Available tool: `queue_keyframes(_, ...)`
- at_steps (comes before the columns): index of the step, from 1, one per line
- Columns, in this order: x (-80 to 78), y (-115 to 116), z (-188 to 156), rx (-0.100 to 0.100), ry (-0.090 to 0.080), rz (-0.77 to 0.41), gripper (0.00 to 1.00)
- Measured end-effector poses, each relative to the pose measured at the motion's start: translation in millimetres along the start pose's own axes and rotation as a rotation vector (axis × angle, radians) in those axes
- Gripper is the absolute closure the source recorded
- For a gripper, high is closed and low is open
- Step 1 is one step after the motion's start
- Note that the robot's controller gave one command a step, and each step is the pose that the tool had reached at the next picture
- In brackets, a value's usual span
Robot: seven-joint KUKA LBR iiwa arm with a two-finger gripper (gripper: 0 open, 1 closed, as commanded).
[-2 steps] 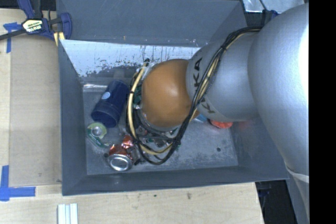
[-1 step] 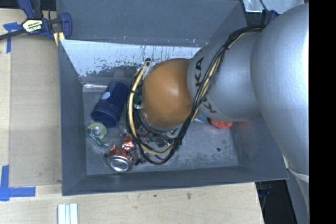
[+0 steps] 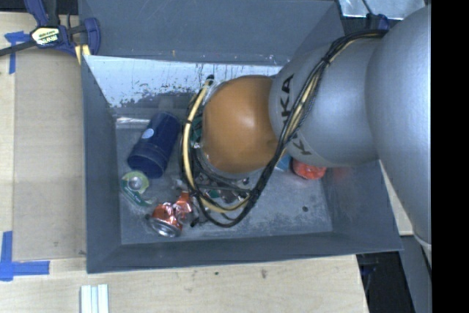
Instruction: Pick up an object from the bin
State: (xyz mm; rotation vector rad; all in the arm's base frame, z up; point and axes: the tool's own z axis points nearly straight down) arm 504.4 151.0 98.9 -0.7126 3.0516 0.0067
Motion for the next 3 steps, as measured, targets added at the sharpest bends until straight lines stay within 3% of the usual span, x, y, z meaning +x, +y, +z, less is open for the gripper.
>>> queue_keyframes(3, -2.8, -2, -53, 0.003, -0.010, 0.002, 1.00)
